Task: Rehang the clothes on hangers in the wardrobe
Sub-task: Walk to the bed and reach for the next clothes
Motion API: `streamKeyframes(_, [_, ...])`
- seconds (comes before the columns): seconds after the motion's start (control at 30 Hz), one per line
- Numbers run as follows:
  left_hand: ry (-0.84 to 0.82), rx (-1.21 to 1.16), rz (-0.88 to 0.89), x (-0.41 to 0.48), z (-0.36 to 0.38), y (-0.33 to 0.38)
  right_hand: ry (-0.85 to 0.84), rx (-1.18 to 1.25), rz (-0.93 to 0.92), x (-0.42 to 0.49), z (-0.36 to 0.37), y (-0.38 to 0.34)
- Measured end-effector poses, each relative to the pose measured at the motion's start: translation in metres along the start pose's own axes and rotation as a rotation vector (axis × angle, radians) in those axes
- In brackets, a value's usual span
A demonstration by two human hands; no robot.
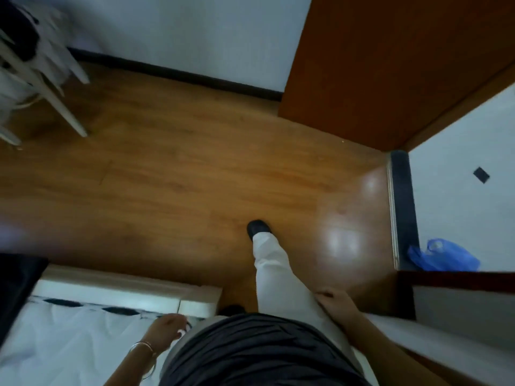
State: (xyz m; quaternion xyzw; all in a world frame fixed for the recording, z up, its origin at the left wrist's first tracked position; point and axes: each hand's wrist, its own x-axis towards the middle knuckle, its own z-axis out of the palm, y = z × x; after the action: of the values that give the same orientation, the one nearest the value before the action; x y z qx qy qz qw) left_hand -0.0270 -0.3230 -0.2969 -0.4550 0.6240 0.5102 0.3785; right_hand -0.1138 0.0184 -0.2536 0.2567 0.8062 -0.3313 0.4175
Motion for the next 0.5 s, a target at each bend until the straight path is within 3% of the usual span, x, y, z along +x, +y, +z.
streamKeyframes(0.2, [0.076, -0.245, -0.071, 0.031, 0.016, 0.105, -0.073, -0.088, -0.039, 0.080, -0.092, -0.120])
streamKeyframes(0.3, [0.118, -0.277, 0.083, 0.027, 0.005, 0.174, -0.078, -0.126, -0.104, 0.115, -0.121, -0.197])
streamKeyframes(0.37, [0.176, -0.346, 0.188, 0.022, -0.012, 0.204, -0.117, -0.192, -0.144, 0.138, -0.126, -0.245])
streamKeyframes(0.5, [0.378, -0.563, 0.155, 0.019, -0.053, 0.208, -0.195, -0.371, -0.192, 0.173, -0.097, -0.345])
